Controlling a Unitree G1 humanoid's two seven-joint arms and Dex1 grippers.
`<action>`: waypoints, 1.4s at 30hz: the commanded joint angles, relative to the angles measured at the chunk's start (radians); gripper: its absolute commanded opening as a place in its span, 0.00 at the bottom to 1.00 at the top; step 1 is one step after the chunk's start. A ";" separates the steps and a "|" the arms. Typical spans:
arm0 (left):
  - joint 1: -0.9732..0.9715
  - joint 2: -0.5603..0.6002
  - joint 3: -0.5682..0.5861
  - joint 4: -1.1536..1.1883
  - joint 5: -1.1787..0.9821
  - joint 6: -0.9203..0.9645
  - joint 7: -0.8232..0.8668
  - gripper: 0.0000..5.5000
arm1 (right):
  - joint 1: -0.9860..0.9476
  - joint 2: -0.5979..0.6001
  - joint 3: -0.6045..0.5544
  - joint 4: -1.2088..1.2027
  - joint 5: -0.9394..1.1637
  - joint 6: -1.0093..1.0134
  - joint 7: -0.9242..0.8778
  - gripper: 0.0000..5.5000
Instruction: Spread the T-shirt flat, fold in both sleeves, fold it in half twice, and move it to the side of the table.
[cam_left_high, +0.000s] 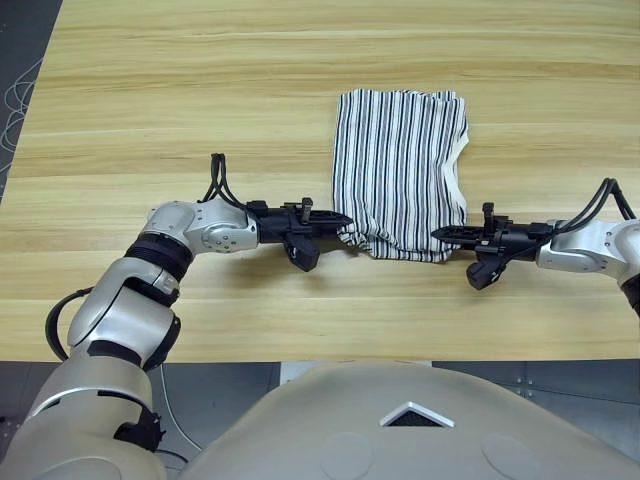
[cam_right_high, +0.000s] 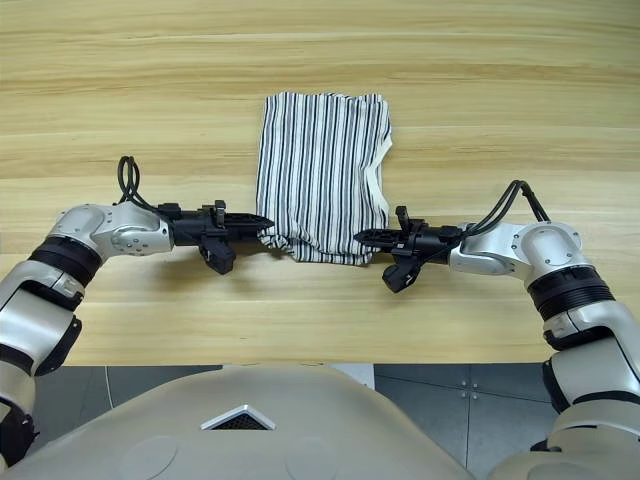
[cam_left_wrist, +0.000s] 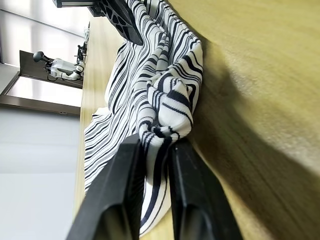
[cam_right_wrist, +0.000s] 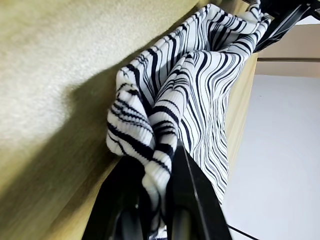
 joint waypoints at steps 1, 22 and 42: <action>0.044 -0.002 -0.025 0.045 0.007 0.043 -0.077 0.05 | 0.029 0.010 0.013 0.004 0.050 -0.010 0.051 0.03; 0.297 0.505 0.171 -1.122 -1.135 0.975 -1.109 0.03 | 0.268 -0.290 -0.068 -0.686 1.374 0.640 1.131 0.02; 0.148 0.200 0.335 -0.955 -1.186 1.280 -1.180 0.03 | 0.144 0.008 -0.277 -0.645 1.300 0.939 1.073 0.02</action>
